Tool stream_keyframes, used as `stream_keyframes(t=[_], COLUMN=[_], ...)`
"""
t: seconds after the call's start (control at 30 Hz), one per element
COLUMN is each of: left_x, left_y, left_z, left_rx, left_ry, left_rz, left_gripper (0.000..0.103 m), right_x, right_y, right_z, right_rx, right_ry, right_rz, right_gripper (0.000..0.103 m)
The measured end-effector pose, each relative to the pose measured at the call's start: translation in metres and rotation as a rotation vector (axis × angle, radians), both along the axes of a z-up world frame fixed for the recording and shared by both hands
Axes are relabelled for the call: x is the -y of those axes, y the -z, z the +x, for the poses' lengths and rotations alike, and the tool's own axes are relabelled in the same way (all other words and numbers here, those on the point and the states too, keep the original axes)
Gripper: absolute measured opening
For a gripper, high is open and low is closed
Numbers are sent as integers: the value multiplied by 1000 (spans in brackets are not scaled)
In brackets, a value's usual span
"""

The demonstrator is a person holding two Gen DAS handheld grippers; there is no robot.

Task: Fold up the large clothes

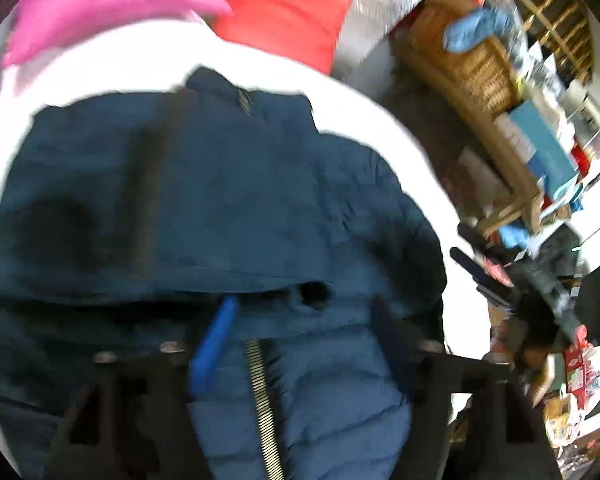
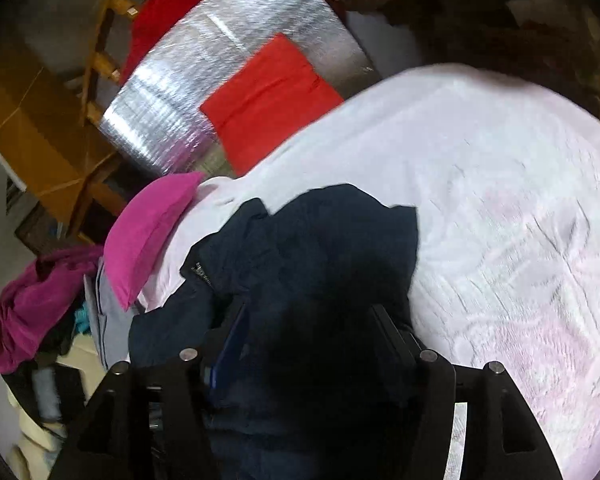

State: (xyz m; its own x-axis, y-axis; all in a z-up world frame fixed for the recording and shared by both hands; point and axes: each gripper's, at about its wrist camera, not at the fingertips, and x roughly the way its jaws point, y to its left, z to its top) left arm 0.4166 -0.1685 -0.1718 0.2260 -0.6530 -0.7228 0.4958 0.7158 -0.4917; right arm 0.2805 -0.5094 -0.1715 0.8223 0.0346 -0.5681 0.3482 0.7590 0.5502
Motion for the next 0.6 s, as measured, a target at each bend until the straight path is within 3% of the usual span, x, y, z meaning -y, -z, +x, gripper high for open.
stream_keyframes(t=[0.1,0.23,0.3,0.4,0.47,0.6], left_x=[-45,-109,-128,-124,-121,-108], left_y=[-17,-7,6,24,27,31], left_z=[3,35,50,66,69,76], left_rx=[19,17,-15,-54,-62,-52], left_ry=[-46,-270,-372,-437,-439,-447], left_rz=[-44,-36,0,29,24,85], left_gripper=[74,74,73,70,53,38], right_x=[-23,-69,-102,-149,-175,-215], right_y=[-6,-14,-16,-16,-14,7], right_z=[9,26,31,41,47,67], right_rx=[3,23,34,64,68,-4], right_ry=[-65,-205,-286,-397,-450,-504], right_rz=[-77,-202,-275,-396,-468,-697], right_gripper=[65,67,76,85,90,91])
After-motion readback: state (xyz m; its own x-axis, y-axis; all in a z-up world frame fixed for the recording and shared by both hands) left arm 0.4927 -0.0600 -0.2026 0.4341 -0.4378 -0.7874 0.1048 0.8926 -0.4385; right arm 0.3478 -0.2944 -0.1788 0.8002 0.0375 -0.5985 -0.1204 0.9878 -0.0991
